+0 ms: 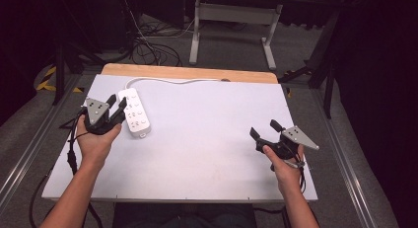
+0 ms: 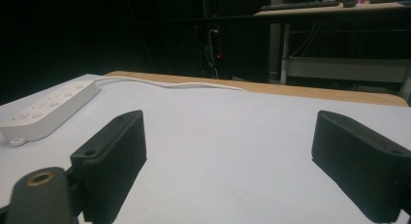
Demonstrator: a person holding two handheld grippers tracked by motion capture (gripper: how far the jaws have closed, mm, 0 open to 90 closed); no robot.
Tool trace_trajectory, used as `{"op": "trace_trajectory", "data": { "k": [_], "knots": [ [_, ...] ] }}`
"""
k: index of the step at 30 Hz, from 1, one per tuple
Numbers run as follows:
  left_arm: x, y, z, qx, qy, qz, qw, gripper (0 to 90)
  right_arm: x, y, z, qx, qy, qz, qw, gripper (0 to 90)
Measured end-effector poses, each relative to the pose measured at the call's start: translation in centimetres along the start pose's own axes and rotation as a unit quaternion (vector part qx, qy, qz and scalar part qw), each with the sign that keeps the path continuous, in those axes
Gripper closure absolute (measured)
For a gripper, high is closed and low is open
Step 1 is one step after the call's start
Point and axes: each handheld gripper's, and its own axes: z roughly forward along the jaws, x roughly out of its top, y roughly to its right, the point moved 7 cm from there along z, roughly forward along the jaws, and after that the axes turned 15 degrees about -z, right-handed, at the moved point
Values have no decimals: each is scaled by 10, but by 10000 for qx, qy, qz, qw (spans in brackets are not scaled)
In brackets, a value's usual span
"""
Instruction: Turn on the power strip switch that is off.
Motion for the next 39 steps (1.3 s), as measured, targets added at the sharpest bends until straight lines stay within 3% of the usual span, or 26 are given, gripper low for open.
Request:
{"op": "trace_trajectory", "data": {
  "k": [11, 15, 23, 28, 34, 39],
  "knots": [
    [-4, -6, -10, 124, 47, -7, 9999, 464, 0, 0, 1, 25, -1, 11, 10000, 129],
    [-8, -9, -12, 160, -35, -76, 9998, 363, 0, 0, 0, 18, 8, 21, 10000, 129],
    [-11, -12, -18, 123, -31, -9, 9999, 228, 0, 0, 0, 27, 8, 13, 10000, 129],
    [-14, -12, -24, 41, -29, -98, 9999, 146, 0, 0, 0, 37, 12, 27, 10000, 126],
    [-14, -8, -29, -36, 0, -88, 10000, 87, 3, -3, 0, 110, 141, 36, 9998, 78],
    [-13, -7, -31, 18, 108, -96, 9999, 54, 5, -3, -1, 131, 197, -28, 9997, 26]
  ]
}}
